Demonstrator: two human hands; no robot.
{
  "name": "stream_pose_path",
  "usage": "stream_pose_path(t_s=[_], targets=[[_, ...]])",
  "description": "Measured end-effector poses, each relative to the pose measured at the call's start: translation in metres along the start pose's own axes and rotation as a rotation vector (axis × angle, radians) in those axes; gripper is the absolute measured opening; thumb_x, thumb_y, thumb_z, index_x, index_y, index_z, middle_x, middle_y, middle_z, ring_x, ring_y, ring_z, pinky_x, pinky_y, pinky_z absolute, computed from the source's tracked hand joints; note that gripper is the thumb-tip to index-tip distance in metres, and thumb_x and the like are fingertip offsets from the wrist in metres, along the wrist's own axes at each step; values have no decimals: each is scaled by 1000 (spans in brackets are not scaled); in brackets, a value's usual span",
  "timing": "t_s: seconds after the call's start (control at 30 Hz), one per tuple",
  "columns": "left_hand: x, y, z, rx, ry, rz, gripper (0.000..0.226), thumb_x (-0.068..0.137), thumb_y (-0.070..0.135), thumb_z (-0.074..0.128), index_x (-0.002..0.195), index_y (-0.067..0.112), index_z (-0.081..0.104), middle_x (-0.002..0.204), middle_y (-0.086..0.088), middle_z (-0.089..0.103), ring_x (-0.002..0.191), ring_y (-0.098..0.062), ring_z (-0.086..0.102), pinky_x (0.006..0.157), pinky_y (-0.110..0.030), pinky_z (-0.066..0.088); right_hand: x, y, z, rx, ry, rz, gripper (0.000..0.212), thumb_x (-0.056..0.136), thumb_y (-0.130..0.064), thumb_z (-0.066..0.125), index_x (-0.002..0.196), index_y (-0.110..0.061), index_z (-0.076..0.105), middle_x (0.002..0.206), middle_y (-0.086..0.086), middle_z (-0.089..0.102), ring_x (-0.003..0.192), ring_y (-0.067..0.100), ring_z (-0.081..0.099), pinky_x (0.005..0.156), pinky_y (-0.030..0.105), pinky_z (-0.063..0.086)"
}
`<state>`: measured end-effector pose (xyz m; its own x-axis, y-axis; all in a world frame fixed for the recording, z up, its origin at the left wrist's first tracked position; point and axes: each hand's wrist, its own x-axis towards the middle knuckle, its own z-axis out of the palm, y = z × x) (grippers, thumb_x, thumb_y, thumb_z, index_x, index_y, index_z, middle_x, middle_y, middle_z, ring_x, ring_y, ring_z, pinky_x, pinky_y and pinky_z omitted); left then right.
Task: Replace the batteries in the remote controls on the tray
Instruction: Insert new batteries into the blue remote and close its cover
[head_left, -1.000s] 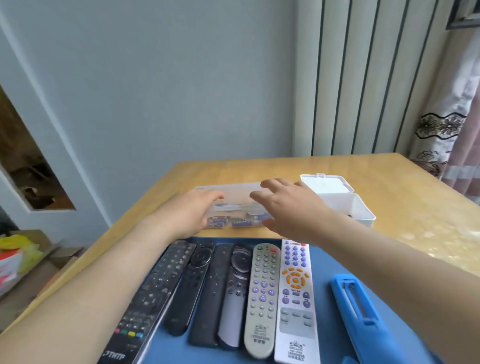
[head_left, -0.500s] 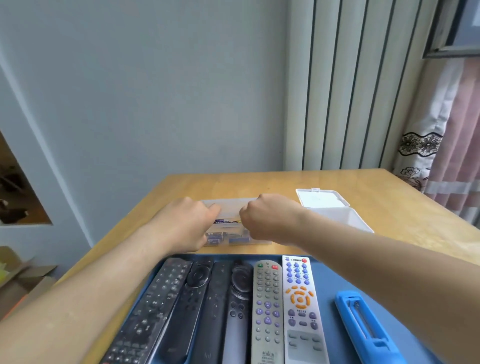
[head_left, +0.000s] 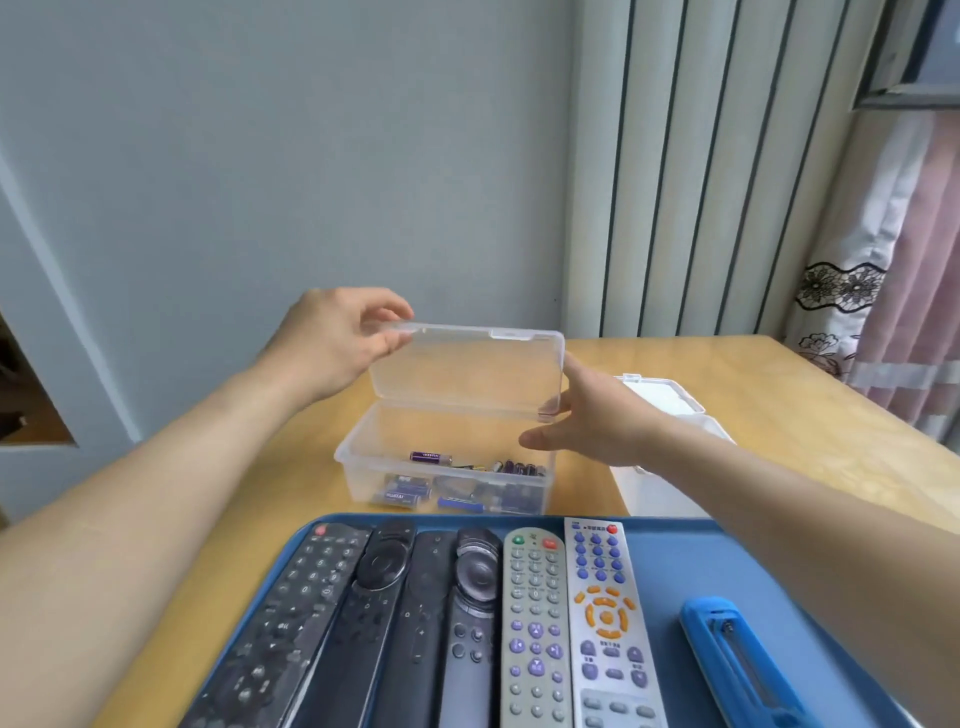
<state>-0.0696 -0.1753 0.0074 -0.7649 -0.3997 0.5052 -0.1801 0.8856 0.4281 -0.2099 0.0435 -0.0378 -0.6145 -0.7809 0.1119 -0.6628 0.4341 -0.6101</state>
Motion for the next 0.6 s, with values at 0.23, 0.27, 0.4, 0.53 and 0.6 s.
stream_pose_path(t_s=[0.23,0.27,0.4,0.53,0.6], targets=[[15,4,34,657,97,54,52,92,37,57,141,32,42,151,-7,34,130,-31,32,99,-44,34,-1,-3,-4,-321,189,7,111,70,-45,84,150,-17,13,135,12,40,103,29,54,84,35,48],[14,6,38,720,2,89,74,88,35,61,150,34,20,159,-8,11,136,-31,20,103,-47,27,-3,-4,-4,-397,232,-57,108,70,-45,84,150,-19,15,133,10,38,94,26,52,79,33,47],[2,14,49,621,-253,189,94,84,19,64,149,45,1,160,5,-15,145,-26,-1,114,-48,24,-5,-21,-10,-542,107,-342,59,81,-29,77,130,-24,44,111,-4,51,94,18,53,76,29,43],[2,15,45,589,-524,89,78,92,30,58,152,40,9,162,0,-12,150,-20,-4,118,-33,10,5,-40,-2,-729,-284,-318,35,89,-20,68,124,-23,63,116,-5,66,98,14,55,83,27,47],[-3,14,48,482,-677,37,76,93,37,58,152,37,11,163,2,0,149,-17,9,117,-28,11,11,-46,4,-820,-399,-306,40,92,-14,60,130,-24,60,128,-4,63,111,17,58,93,30,49]])
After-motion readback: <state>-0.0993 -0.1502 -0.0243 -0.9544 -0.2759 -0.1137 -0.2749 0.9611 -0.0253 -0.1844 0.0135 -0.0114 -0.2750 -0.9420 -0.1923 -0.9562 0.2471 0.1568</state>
